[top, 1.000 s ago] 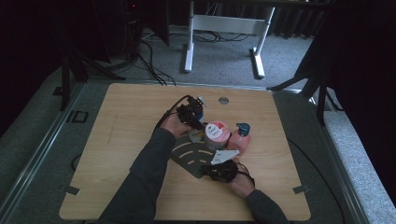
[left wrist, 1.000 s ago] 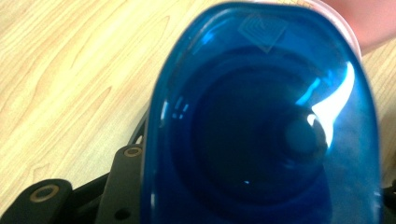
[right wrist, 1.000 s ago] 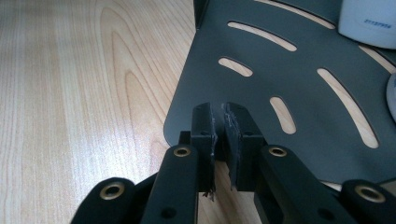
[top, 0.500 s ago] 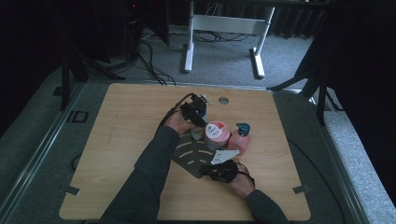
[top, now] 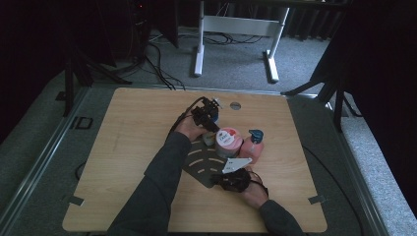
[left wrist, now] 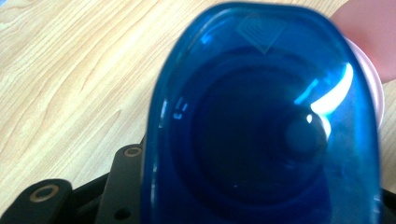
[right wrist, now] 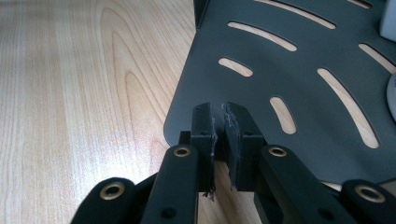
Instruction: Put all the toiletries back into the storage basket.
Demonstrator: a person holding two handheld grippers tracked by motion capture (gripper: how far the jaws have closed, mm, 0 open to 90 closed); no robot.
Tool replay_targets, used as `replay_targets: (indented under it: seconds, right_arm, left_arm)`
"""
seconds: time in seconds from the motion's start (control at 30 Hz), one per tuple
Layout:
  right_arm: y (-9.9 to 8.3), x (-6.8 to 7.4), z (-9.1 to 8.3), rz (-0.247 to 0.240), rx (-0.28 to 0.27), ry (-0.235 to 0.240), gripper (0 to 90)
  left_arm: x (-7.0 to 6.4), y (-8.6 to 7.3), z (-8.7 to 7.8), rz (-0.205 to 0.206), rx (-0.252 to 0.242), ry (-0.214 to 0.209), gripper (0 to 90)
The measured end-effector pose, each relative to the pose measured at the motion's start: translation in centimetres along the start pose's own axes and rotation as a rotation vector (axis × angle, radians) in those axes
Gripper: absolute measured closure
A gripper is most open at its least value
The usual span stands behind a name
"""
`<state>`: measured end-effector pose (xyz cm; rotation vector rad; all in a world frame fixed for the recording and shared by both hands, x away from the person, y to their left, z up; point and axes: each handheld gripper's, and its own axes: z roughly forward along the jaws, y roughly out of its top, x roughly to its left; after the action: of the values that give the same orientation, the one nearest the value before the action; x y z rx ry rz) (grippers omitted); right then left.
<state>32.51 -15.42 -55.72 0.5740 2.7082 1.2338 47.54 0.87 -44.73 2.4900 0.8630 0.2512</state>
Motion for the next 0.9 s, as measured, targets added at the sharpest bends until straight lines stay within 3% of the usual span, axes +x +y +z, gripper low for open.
replay_targets:
  seconds: [0.27,0.57,0.9]
  right_arm:
    - [0.0,0.0,-0.01,0.001,0.001,0.001,82.3]
    - [0.01,0.03,-0.01,0.001,0.001,-0.001,82.3]
    - [0.01,0.03,0.0,-0.001,0.0,-0.001,82.2]
  left_arm:
    - [-0.01,0.5,0.26,0.002,0.007,0.006,54.9]
    - [0.2,0.37,0.39,-0.034,-0.021,-0.004,52.7]
    - [0.14,-0.06,0.15,-0.065,-0.059,0.015,38.1]
